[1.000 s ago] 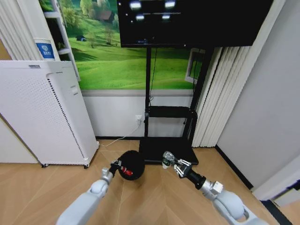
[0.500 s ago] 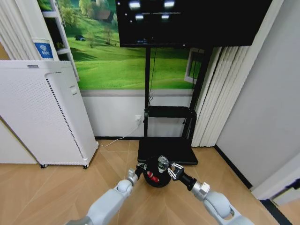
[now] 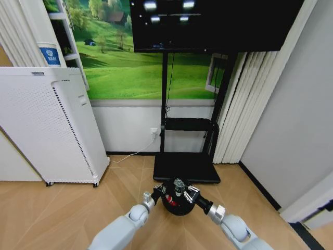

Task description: Pick up the trash bin and place the garbage on the floor into it.

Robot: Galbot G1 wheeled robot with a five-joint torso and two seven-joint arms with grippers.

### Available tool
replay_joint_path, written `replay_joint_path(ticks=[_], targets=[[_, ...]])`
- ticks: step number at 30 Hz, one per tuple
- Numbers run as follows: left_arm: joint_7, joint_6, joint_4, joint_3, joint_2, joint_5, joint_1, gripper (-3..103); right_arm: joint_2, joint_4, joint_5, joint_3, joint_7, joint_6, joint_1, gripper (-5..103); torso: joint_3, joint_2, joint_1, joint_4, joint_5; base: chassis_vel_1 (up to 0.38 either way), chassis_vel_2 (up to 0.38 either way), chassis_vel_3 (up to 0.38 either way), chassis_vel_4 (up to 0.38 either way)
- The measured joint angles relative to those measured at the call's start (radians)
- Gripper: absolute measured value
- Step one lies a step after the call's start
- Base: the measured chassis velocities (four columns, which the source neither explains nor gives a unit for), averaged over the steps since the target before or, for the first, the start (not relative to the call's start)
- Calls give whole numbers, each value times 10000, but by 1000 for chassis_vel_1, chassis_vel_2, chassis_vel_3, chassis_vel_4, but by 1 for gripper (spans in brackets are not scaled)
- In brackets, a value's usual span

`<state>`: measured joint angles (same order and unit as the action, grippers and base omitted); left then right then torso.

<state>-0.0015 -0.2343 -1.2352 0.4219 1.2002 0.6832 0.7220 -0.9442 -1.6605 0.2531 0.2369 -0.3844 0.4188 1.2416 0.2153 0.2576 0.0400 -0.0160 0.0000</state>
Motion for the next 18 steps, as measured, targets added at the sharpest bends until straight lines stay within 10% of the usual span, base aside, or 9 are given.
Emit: replay_joint_path(ticks=[5, 18], targets=[[-11, 7, -64, -1, -20, 3, 14, 6, 3, 74, -18, 51, -189, 23, -29, 20, 0, 0, 0, 0, 0, 0, 0, 0, 0], [-34, 21, -260, -200, -185, 1, 106, 6, -79, 98, -64, 95, -178, 71, 3, 70, 0, 0, 0, 0, 0, 0, 0, 0, 0]])
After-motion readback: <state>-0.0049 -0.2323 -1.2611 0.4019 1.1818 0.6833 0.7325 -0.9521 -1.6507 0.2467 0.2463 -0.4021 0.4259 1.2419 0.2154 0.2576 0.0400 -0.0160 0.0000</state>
